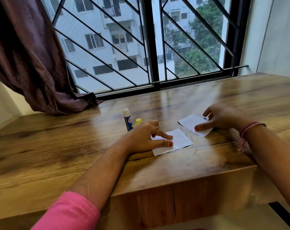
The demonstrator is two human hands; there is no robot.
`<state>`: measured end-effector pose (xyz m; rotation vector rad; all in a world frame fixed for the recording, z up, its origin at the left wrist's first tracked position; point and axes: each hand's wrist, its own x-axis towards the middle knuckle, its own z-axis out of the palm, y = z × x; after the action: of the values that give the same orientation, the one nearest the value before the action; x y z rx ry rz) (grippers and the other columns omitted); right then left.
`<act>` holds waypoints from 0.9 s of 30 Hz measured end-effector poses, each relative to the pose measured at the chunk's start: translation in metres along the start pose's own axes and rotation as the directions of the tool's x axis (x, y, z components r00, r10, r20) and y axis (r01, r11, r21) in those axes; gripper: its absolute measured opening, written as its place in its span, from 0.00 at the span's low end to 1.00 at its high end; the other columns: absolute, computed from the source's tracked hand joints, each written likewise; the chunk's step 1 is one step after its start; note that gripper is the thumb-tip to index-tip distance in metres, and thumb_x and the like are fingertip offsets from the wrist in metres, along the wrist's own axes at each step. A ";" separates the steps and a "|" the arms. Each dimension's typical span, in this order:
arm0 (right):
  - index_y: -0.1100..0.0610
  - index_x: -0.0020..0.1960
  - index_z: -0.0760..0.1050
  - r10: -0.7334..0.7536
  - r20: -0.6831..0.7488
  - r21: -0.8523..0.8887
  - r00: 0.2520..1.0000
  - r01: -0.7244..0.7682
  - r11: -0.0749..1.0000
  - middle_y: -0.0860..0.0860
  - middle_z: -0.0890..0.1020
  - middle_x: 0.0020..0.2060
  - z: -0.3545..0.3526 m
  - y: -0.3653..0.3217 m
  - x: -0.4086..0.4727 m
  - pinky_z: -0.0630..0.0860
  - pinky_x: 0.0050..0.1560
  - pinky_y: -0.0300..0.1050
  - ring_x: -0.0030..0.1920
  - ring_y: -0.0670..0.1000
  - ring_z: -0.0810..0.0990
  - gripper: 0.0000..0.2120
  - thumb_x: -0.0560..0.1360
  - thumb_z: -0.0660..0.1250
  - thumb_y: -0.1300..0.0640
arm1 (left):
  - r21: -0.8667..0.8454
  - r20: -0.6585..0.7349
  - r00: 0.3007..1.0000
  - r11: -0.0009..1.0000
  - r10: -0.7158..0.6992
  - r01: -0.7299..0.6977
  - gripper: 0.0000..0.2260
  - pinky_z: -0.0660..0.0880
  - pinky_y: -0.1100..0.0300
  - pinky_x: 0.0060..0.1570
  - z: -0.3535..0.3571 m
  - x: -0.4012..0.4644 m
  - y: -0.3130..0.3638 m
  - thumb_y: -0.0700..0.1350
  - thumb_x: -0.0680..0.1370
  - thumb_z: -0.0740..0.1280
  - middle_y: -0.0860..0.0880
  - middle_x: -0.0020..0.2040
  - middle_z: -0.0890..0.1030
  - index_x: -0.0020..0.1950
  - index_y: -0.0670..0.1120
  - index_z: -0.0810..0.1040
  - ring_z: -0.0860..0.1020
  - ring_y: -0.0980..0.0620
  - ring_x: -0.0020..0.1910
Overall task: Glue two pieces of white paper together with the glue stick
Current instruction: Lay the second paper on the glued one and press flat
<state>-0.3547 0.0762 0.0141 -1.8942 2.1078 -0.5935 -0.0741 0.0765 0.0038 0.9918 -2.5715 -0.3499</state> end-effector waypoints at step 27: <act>0.53 0.54 0.74 -0.061 0.211 0.692 0.976 -0.105 0.714 0.56 0.84 0.44 -0.016 0.007 -0.012 0.80 0.27 0.45 0.38 0.53 0.84 0.19 0.67 0.73 0.65 | -0.059 0.118 0.977 0.983 0.179 -0.173 0.13 0.67 0.59 0.46 0.008 0.006 0.022 0.54 0.79 0.63 0.57 0.40 0.69 0.63 0.58 0.78 0.70 0.61 0.41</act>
<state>-0.3662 0.0903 0.0243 -1.4012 1.4440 -0.9620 -0.0952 0.0892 0.0058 0.7395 -2.7226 -0.4347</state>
